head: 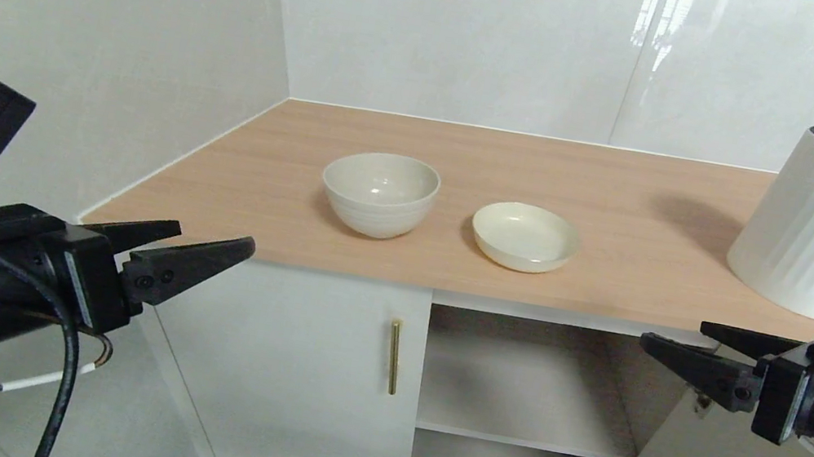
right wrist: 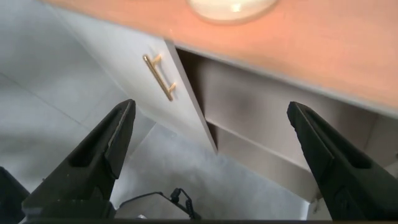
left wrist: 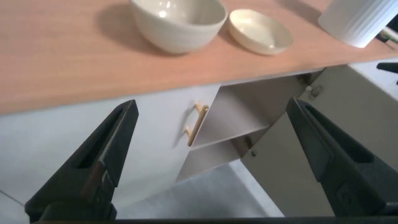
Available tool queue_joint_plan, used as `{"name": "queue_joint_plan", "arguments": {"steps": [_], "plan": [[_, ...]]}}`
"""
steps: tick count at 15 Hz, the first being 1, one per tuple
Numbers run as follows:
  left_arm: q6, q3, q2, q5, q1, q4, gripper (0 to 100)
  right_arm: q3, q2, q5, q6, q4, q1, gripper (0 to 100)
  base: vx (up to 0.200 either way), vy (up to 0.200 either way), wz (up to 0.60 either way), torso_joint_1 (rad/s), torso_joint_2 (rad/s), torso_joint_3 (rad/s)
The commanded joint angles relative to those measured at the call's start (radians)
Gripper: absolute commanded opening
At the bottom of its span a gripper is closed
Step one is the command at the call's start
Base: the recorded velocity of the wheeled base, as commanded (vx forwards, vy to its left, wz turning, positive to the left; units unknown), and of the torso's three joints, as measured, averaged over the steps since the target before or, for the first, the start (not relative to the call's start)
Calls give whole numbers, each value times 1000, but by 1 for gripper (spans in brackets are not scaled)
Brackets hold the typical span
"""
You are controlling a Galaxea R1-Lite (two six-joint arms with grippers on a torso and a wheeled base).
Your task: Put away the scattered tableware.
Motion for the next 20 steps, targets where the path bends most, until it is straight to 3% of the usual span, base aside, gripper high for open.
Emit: {"name": "queue_joint_plan", "arguments": {"steps": [1,7,9,12,13,14,15,16,18,20], "plan": [[-2,1,7,0,0,0,100,0,2,0,0,0,0,100,0,0,0,193,-481,-290],[0,-5,6,3,0,0,100,-14,23,-4,2,0,0,100,0,0,0,207,-491,-289],[-2,-37,14,7,0,12,100,-88,68,-20,5,13,0,100,0,0,0,229,-520,-290],[-2,-180,49,12,11,247,100,-210,198,-69,5,72,0,100,0,0,0,105,-233,-136],[-2,-293,104,10,34,397,100,-308,296,-141,9,147,0,100,0,0,0,32,-71,-46],[-3,-355,147,12,43,448,100,-364,347,-201,22,179,2,100,0,0,0,0,0,0],[-3,-355,147,12,43,448,100,-364,347,-201,22,179,2,100,0,0,0,0,0,0],[-55,-460,254,41,65,463,100,-422,405,-290,109,187,28,100,0,0,0,0,0,0],[-134,-571,393,185,68,511,100,-440,427,-359,131,188,31,100,0,0,0,0,0,0],[-161,-635,514,323,32,549,100,-442,434,-414,134,184,49,100,0,0,0,0,0,0]]}}
